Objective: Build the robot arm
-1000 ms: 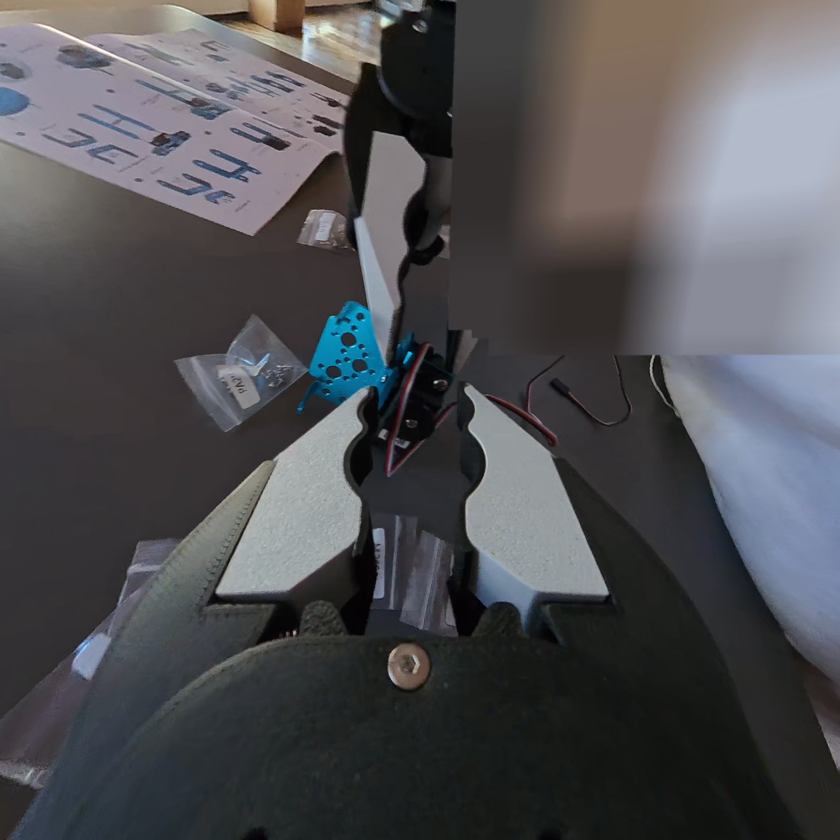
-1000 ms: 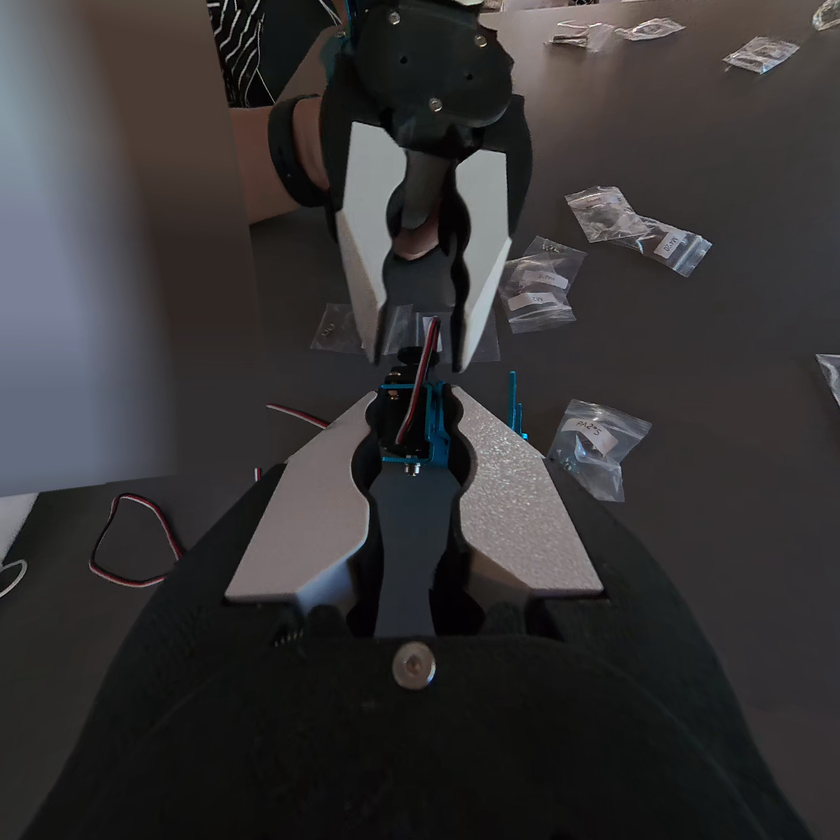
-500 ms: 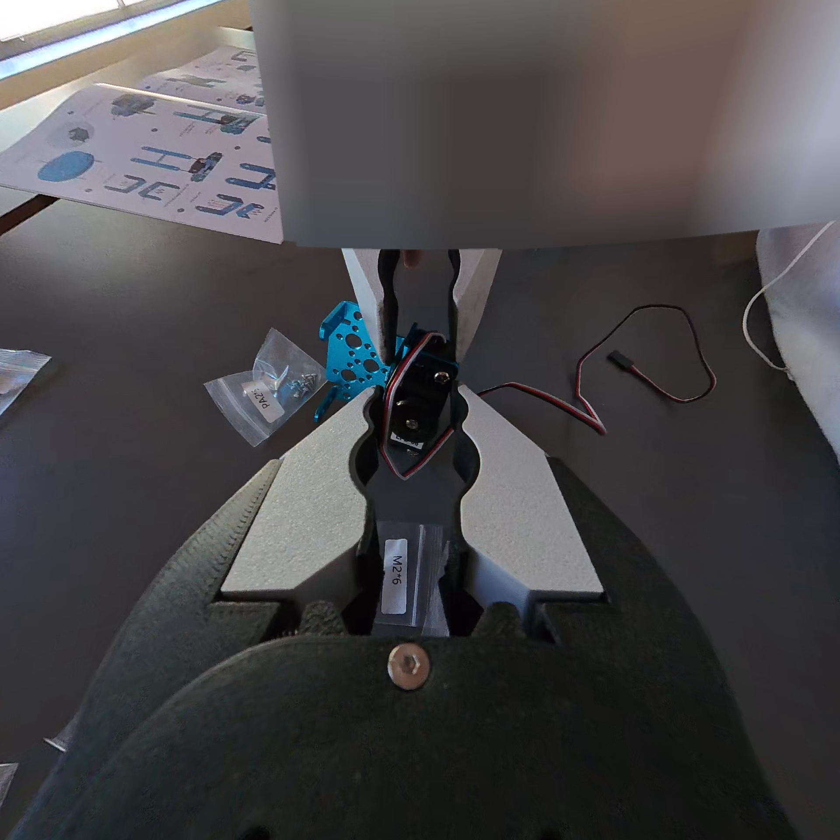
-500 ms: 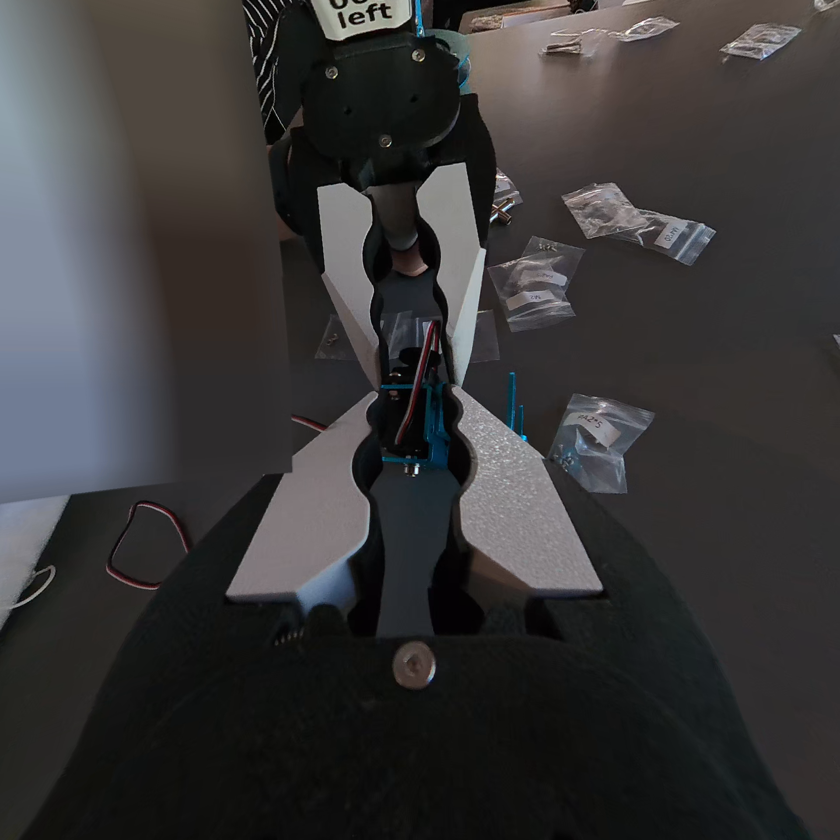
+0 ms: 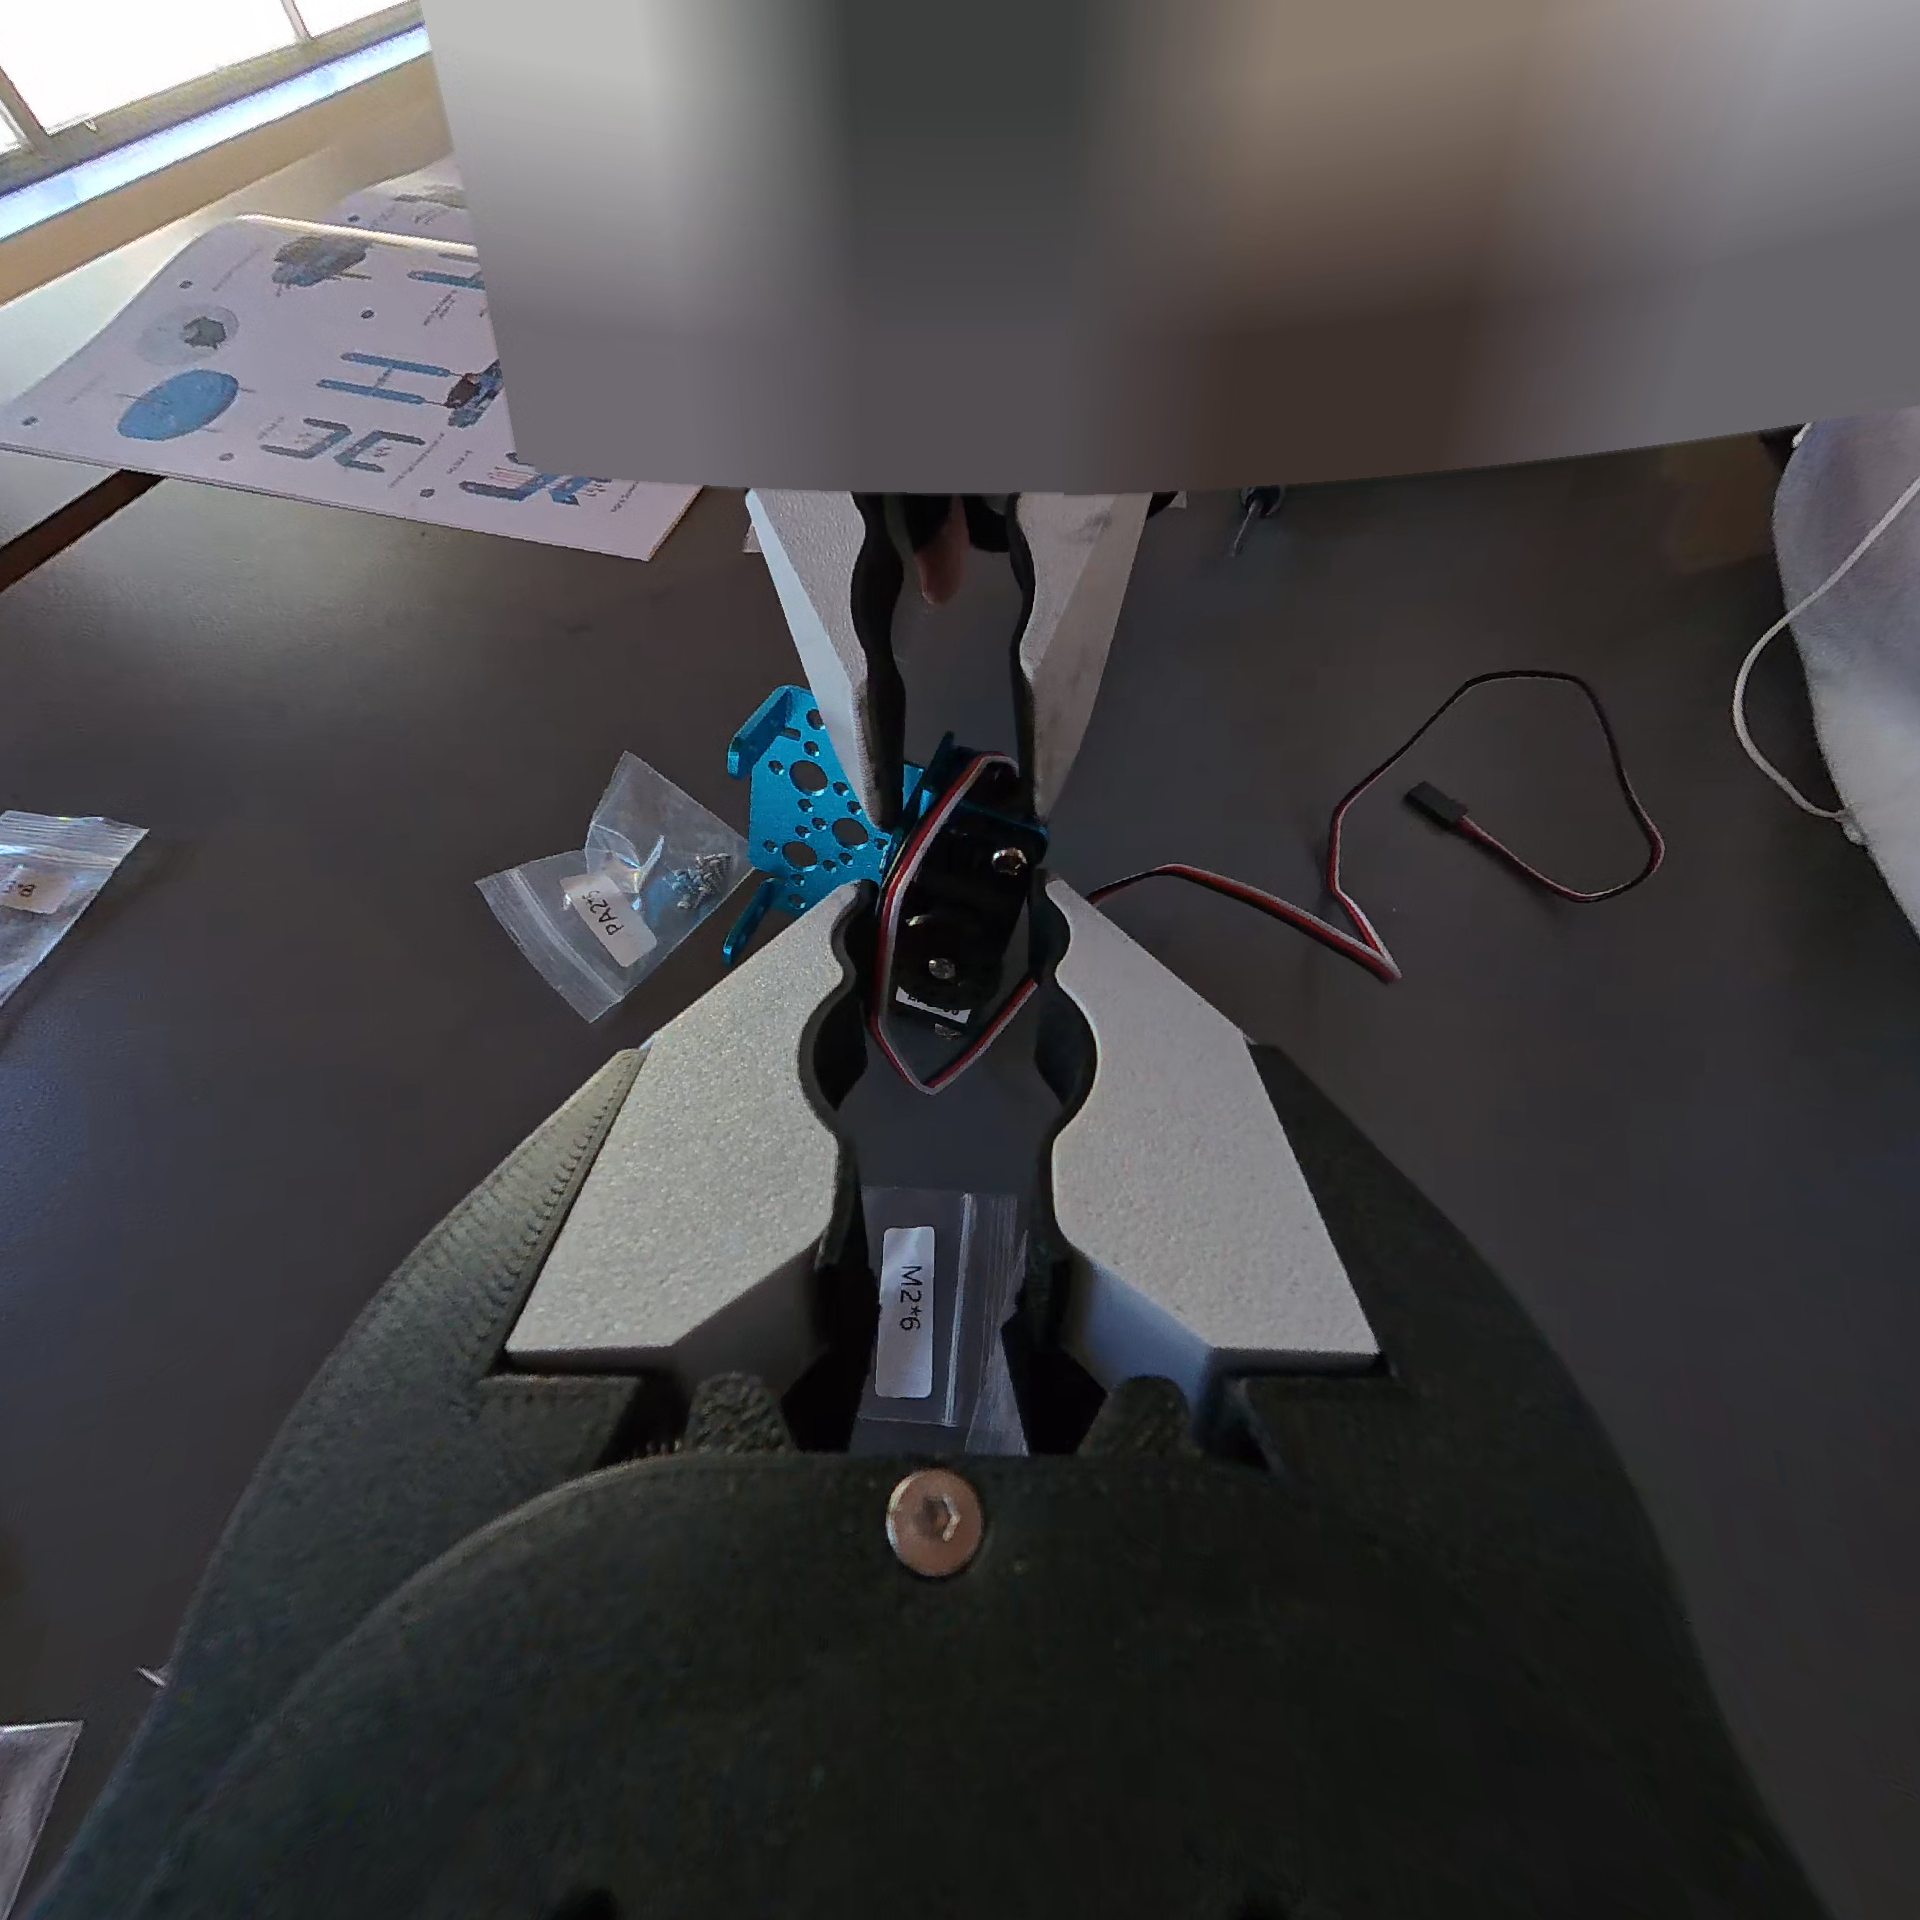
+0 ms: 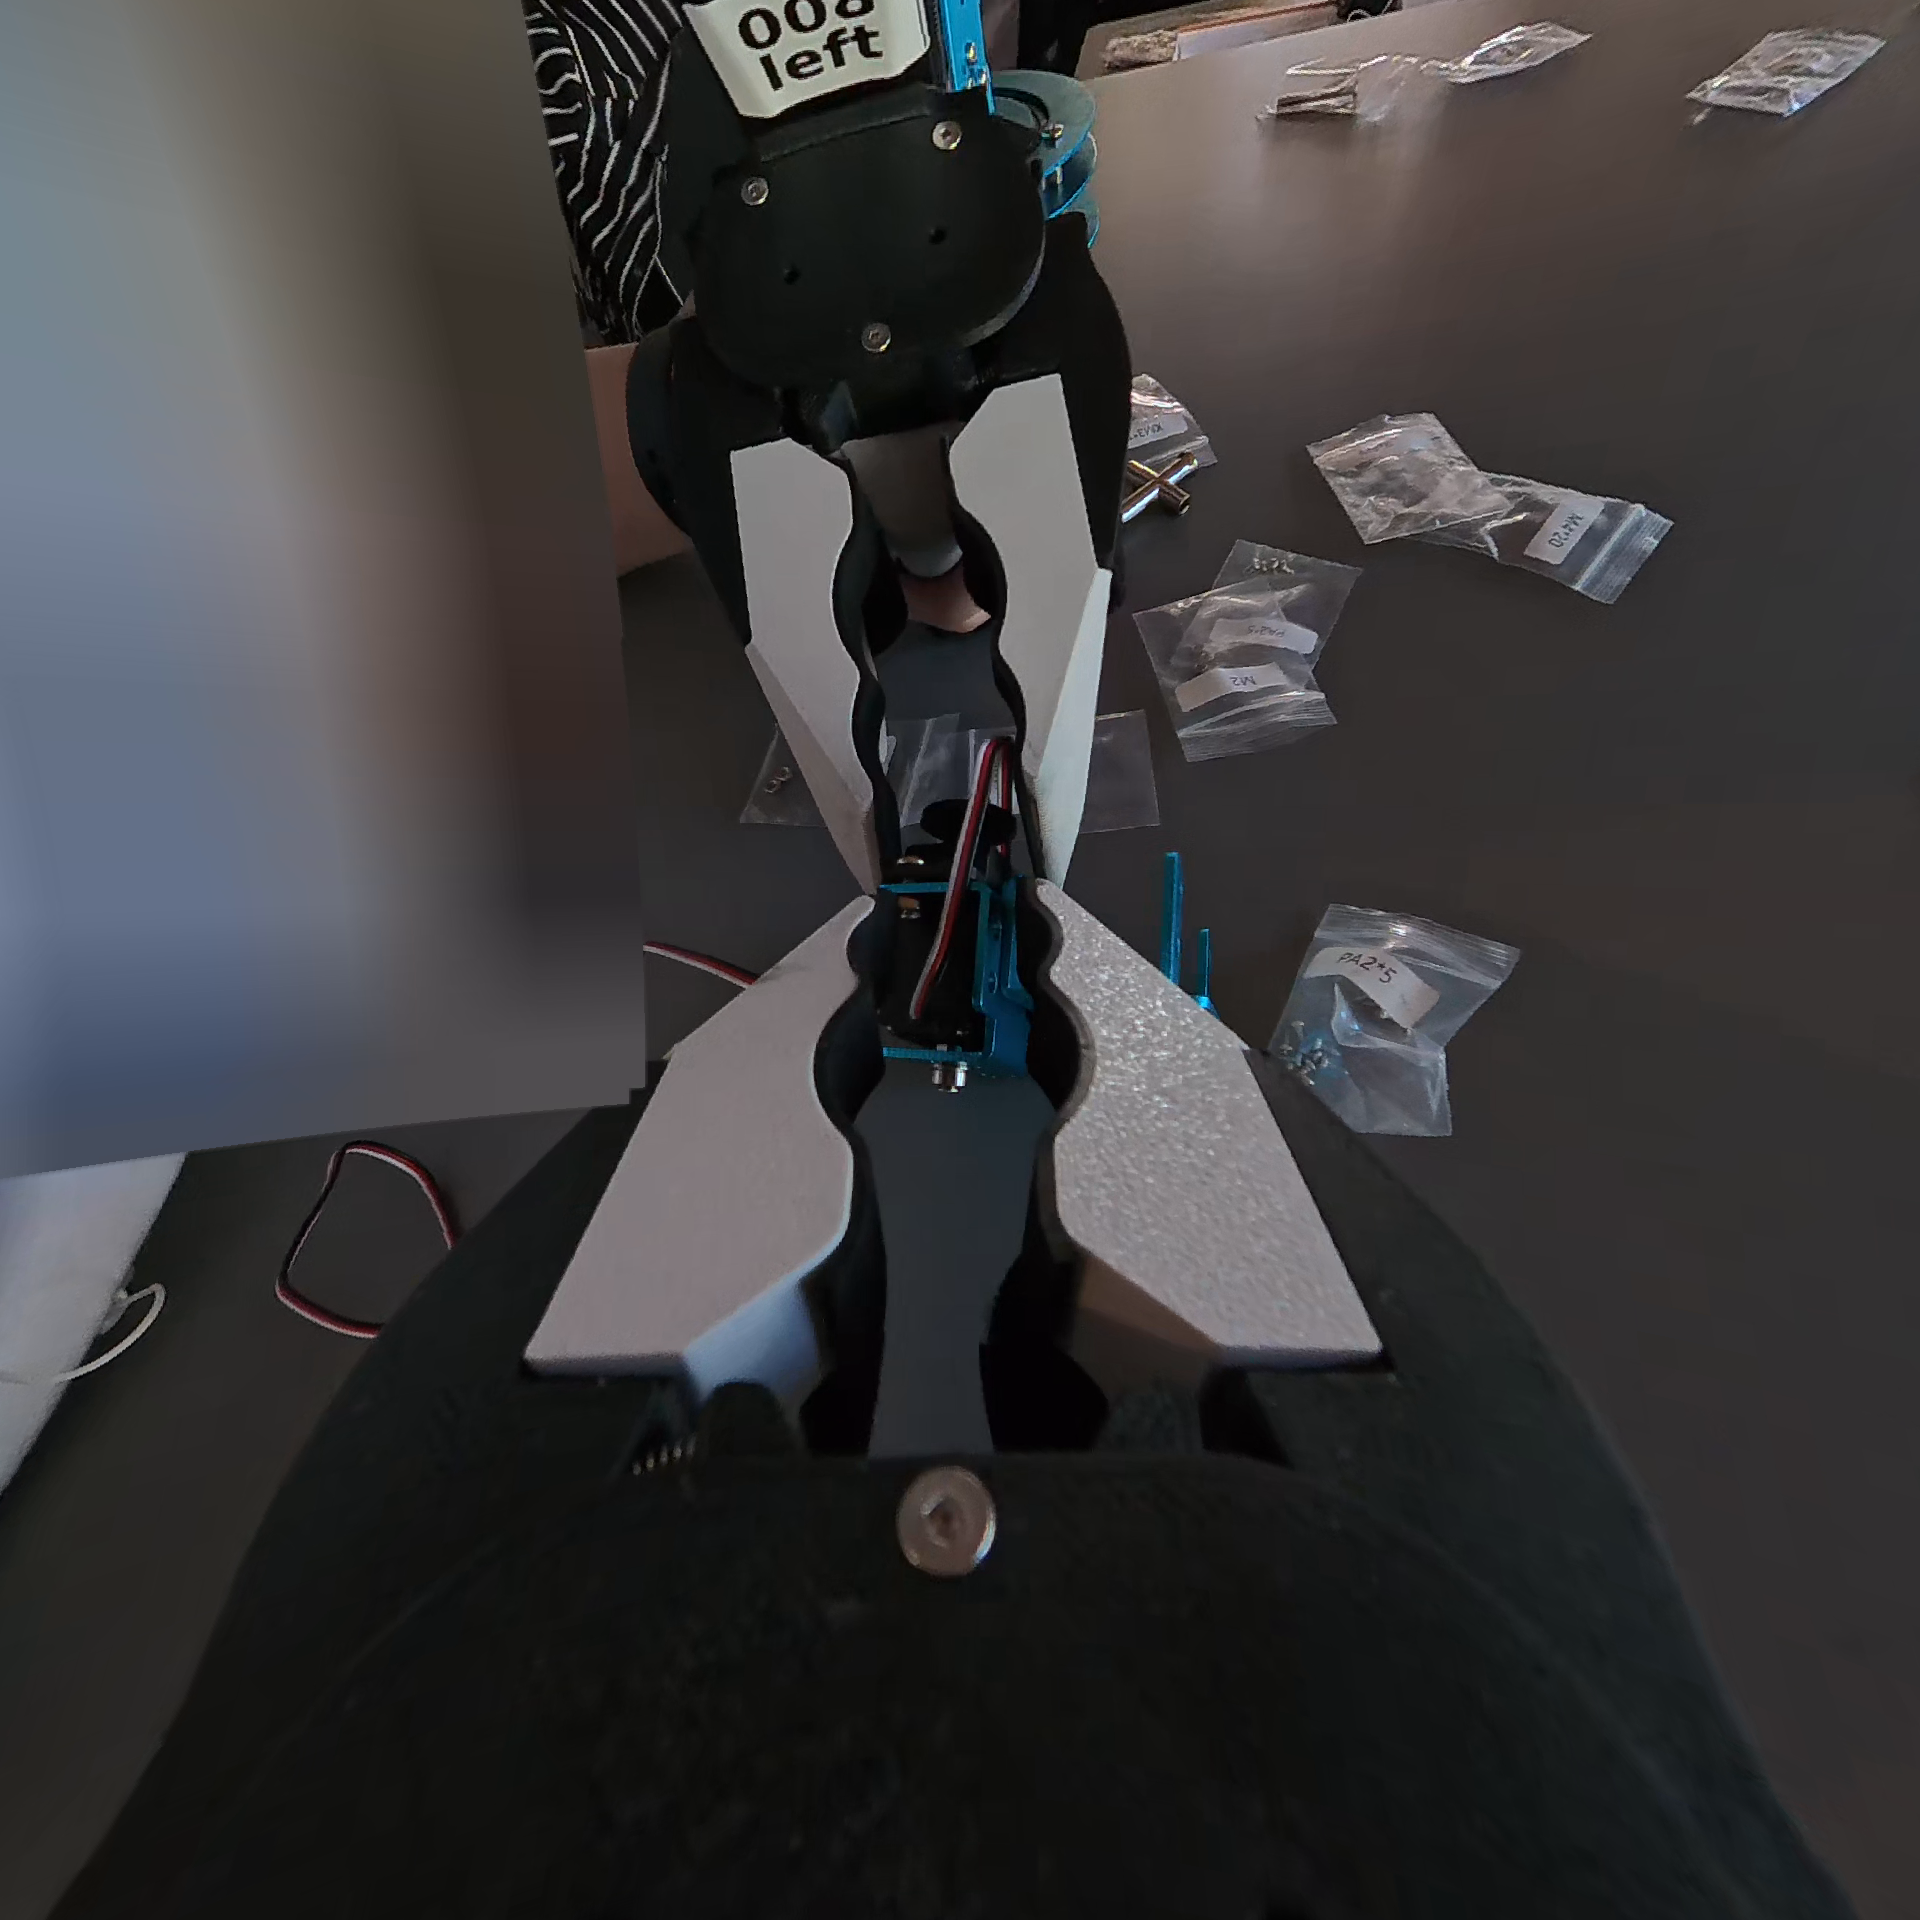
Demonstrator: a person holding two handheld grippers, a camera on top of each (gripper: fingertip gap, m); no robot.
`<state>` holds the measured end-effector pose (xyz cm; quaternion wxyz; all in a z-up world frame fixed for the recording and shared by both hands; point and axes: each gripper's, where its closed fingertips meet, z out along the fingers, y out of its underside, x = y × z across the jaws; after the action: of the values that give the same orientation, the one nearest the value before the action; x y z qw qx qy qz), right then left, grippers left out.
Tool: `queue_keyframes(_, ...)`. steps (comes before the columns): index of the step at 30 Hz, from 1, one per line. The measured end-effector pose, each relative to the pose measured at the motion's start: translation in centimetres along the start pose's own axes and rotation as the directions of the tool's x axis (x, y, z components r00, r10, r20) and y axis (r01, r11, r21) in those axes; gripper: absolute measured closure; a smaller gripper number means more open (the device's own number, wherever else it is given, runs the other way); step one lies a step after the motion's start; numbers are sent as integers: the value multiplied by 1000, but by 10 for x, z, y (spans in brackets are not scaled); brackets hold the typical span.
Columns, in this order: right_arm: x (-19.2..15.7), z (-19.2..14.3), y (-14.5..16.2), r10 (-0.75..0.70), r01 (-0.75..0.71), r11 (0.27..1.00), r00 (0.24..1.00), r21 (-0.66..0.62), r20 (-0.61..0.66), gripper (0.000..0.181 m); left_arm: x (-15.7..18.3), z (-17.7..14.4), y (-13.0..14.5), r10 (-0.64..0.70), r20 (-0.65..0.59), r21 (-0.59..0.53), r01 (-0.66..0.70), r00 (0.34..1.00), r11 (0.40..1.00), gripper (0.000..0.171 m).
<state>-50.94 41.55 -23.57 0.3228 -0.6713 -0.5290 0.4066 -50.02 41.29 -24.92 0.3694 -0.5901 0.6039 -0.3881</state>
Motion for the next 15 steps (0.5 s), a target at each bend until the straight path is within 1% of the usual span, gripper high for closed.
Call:
queue_keyframes(7,2,0,-2,42,-42,999,999,21,11,161,-1,-1,1,-8,1,-3,8,1000,1000,143)
queue_keyframes(11,3,0,-2,37,-37,999,999,28,-3,161,-1,-2,1,-29,-4,-8,29,1000,1000,143)
queue_keyframes(12,4,-1,-2,49,-49,998,999,31,-4,162,-4,-3,2,-28,11,-16,29,1000,999,141)
queue_keyframes(13,7,-1,-1,57,-57,998,998,32,-10,169,-7,-7,2,-26,40,-28,27,999,999,134)
queue_keyframes(14,7,-1,-1,63,-62,997,998,40,-10,169,-10,-14,0,-29,64,-24,31,998,999,133)
queue_keyframes(15,7,-2,-1,64,-64,997,998,42,-5,169,-10,-21,-7,-39,75,9,38,996,999,138)
